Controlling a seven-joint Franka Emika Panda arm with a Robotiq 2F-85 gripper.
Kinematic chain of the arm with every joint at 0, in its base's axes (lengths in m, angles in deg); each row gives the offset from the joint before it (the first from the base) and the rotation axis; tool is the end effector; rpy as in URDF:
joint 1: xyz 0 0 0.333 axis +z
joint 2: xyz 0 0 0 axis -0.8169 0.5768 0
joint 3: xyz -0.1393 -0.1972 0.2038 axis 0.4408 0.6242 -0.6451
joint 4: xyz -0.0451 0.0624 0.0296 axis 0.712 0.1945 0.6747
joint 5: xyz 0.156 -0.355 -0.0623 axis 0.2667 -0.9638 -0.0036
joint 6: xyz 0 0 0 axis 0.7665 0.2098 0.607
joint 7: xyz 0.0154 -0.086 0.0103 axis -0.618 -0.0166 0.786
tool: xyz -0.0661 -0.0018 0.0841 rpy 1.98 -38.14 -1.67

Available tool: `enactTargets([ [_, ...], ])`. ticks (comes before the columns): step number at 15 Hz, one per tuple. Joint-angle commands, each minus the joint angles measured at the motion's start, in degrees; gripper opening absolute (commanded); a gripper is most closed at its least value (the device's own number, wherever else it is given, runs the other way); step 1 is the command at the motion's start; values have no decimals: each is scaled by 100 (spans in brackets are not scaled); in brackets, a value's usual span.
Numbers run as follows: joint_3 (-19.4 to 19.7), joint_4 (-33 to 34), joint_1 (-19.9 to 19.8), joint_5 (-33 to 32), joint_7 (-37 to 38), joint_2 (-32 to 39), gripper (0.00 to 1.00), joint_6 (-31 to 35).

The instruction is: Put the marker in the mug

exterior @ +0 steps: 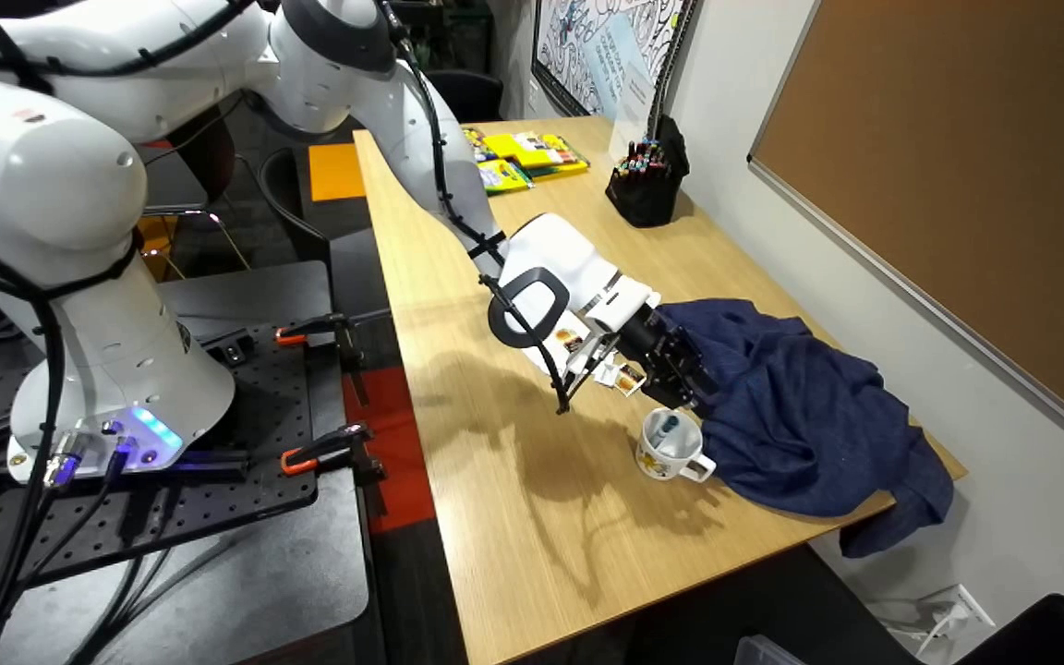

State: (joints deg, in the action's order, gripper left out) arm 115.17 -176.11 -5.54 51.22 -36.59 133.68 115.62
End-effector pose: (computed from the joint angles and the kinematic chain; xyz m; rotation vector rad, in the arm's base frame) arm 0.5765 -0.1048 0.0890 2.1081 -0.8721 1.2621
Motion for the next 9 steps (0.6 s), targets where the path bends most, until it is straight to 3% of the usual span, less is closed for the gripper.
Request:
enactTargets([
  [1, -16, -91, -19, -86, -74, -170, 83, -7],
  [3, 26, -261, 8, -85, -95, -337, 99, 96],
  [6, 108, -586, -58, -235, -150, -845, 100, 250],
  [9, 214, -622, -212, -1008, -103, -1643, 100, 101],
])
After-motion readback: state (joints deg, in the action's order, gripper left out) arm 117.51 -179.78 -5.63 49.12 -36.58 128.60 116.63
